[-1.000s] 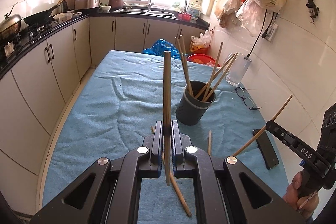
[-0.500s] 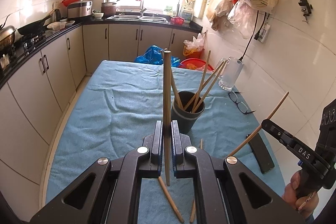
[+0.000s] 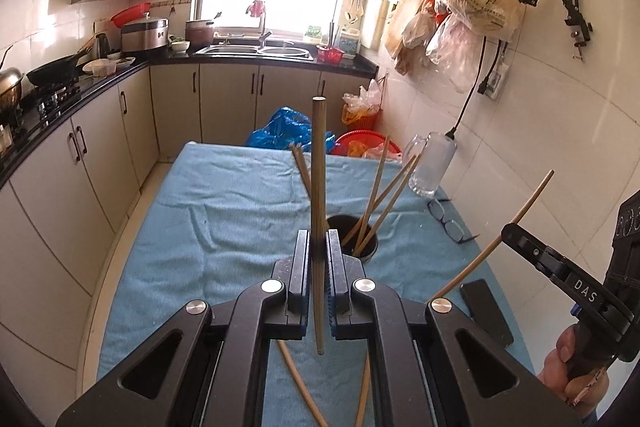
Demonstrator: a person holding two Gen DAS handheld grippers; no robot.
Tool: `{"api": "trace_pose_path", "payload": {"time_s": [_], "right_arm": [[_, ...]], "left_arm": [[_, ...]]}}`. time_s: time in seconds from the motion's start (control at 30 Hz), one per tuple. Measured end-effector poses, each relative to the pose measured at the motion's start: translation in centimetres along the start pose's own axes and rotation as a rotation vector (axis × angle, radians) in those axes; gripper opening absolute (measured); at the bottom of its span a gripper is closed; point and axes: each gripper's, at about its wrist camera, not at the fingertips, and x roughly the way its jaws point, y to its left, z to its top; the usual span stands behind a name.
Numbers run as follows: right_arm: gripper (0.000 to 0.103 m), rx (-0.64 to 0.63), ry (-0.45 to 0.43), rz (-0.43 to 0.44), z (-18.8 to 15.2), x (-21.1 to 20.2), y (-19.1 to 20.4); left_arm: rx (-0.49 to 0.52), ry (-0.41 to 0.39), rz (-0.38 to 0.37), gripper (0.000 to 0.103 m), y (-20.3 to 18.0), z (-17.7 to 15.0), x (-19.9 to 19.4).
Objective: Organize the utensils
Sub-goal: 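Carry the chopstick over the grey holder cup and lower it inside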
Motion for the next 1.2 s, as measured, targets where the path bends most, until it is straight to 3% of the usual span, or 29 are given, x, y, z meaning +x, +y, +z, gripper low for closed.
{"api": "trace_pose_path", "payload": {"time_s": [0.4,0.63,0.93,1.2], "right_arm": [[0.008,-0.008,-0.058,-0.001,4.8,1.4,1.2],[0.008,0.001,-0.074,-0.015,6.6,3.4,1.3],[0.008,-0.002,-0.062,-0.049,7.8,6.4,1.0],[0.008,0.007,0.0,-0.069,6.7,9.8,0.1]], "left_arm": [[0.002,-0.067,-0.017,0.006,-1.1,5.6,1.2],[-0.049,-0.091,-0.034,0.006,-0.7,8.4,3.1],[-0.064,-0.051,-0.039,0.006,-0.4,8.7,6.7],[-0.082,-0.006,-0.037,0.006,0.3,7.5,10.2]]}}
